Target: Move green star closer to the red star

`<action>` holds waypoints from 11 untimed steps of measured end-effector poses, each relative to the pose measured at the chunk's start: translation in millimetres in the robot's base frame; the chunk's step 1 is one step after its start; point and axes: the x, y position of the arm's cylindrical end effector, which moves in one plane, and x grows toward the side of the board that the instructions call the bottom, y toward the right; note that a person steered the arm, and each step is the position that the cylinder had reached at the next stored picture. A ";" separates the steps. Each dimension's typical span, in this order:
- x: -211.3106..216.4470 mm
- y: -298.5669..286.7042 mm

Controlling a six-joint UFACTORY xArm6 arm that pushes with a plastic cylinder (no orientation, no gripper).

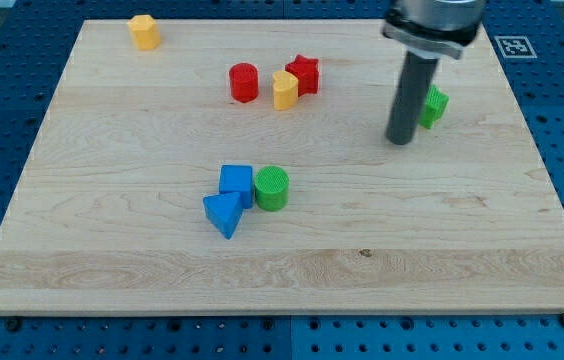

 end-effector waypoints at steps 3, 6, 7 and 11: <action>-107.9 14.3; -87.9 99.4; -121.1 95.5; -171.1 -15.3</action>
